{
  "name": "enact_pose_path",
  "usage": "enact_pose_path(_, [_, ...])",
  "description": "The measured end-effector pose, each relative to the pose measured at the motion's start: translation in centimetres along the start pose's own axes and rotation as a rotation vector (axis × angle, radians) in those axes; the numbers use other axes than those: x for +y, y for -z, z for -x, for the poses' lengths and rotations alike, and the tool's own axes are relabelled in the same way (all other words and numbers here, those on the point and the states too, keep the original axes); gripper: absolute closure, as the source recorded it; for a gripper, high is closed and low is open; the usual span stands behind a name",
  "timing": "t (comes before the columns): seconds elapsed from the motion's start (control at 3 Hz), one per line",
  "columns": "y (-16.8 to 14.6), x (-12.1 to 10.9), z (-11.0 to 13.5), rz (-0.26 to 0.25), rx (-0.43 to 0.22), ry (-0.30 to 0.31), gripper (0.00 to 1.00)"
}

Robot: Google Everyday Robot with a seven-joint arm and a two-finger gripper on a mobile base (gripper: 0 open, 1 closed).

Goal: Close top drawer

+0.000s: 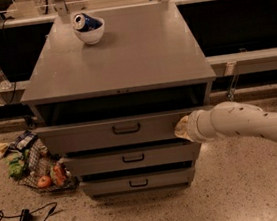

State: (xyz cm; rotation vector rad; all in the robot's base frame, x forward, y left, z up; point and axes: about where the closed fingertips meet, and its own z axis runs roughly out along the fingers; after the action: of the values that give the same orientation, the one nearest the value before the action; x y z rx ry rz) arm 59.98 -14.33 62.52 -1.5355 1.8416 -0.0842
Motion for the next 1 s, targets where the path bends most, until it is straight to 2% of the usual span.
enact_pose_path(0.33, [-1.4, -1.8, -0.6, 0.008, 0.001, -0.002, 1.00])
enact_pose_path(0.67, [-1.4, -2.0, -1.0, 0.060, -0.021, -0.034, 1.00])
enact_pose_path(1.0, [0.5, -0.3, -1.2, 0.123, -0.049, -0.069, 1.00])
